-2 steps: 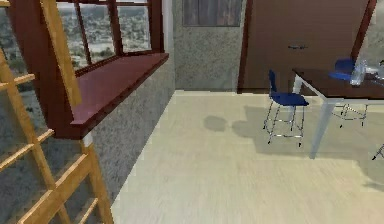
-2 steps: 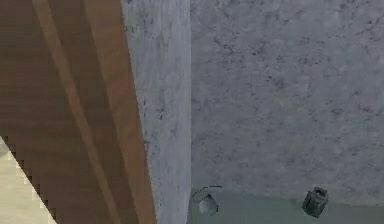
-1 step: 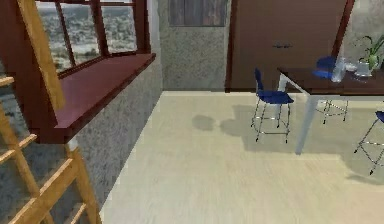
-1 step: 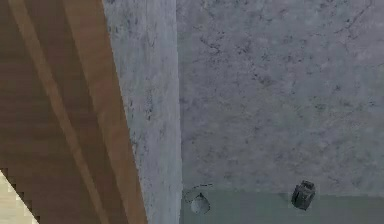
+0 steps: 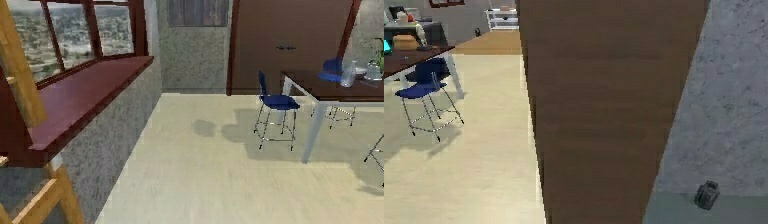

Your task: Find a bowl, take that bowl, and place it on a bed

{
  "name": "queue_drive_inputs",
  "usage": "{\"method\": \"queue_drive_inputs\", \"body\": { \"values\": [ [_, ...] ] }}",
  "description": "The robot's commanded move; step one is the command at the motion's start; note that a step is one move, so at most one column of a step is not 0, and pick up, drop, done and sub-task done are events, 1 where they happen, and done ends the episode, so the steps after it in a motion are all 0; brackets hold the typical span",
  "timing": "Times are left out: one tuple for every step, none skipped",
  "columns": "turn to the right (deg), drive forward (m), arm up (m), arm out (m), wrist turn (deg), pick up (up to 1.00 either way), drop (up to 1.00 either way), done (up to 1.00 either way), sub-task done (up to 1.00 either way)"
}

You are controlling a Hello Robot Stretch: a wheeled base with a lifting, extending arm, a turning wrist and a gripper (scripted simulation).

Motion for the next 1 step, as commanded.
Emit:
{"method": "queue_drive_inputs", "body": {
  "values": [
    [9.0, 0.00, 0.00, 0.00, 0.0, 0.00, 0.00, 0.00, 0.00]
  ]
}}
